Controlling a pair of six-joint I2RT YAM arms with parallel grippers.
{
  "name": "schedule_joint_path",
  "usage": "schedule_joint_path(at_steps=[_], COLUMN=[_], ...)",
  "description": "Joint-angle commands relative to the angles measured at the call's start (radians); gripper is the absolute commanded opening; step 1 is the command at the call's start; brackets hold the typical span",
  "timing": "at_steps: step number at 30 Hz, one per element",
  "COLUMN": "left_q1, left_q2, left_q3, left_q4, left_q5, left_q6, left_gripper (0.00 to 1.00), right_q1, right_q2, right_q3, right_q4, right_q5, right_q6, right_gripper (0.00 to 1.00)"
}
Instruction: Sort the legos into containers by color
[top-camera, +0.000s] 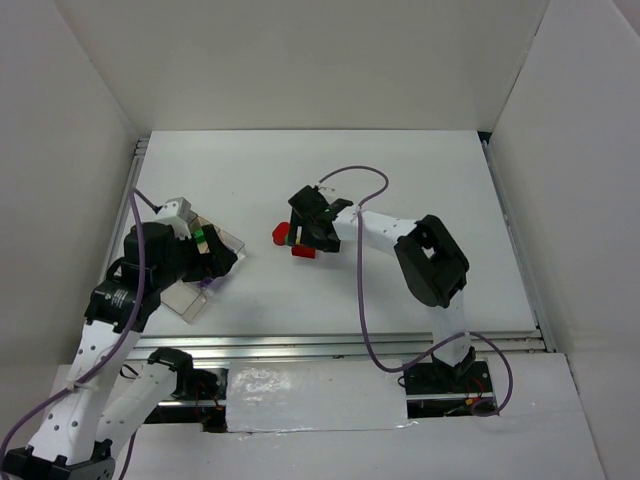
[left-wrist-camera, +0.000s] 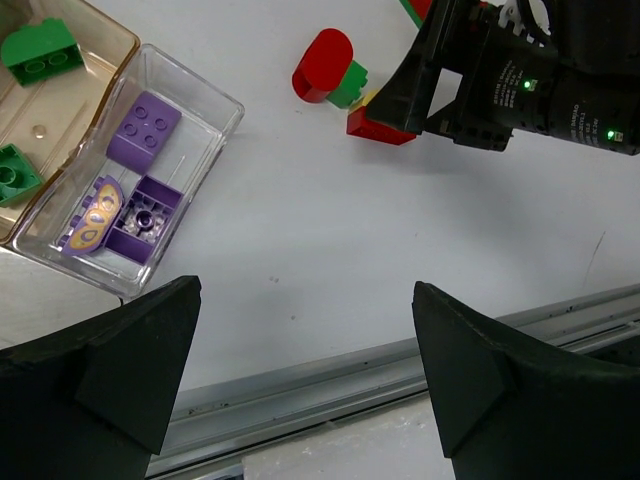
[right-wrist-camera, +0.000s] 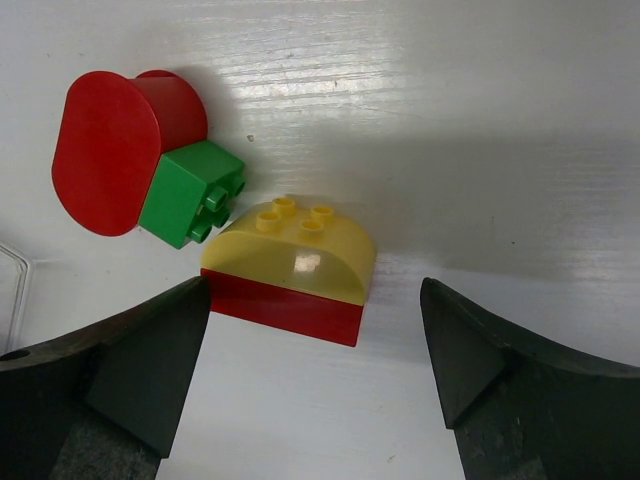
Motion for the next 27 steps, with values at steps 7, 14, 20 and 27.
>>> schedule_joint_path(at_steps=[7, 14, 20, 27], left_q1=[-0.003, -0.005, -0.005, -0.005], left_q2=[-0.049, -0.062, -0.065, -0.08], left_q3=[-0.009, -0.012, -0.012, -0.015], left_q4=[0.038, 0.038, 0.041, 0.05], left_q5=[0.036, 0.038, 0.048, 0.059], left_q6=[0.013, 0.014, 0.019, 0.016], left_gripper=[0.99, 0.99, 0.99, 1.0], right_q1=[0.018, 0.018, 0.019, 0.042], right_q2=[0.019, 0.101, 0.095, -0.063], right_q3=[0.062, 0.107, 0.061, -0.082], right_q4=[0.012, -0.043, -0.046, 0.06], right_q5=[0.001, 0.009, 0.01, -0.011], right_q6=[-0.037, -0.037, -0.032, -0.011], right_gripper=[0.92, 0.91, 0.8, 0.07])
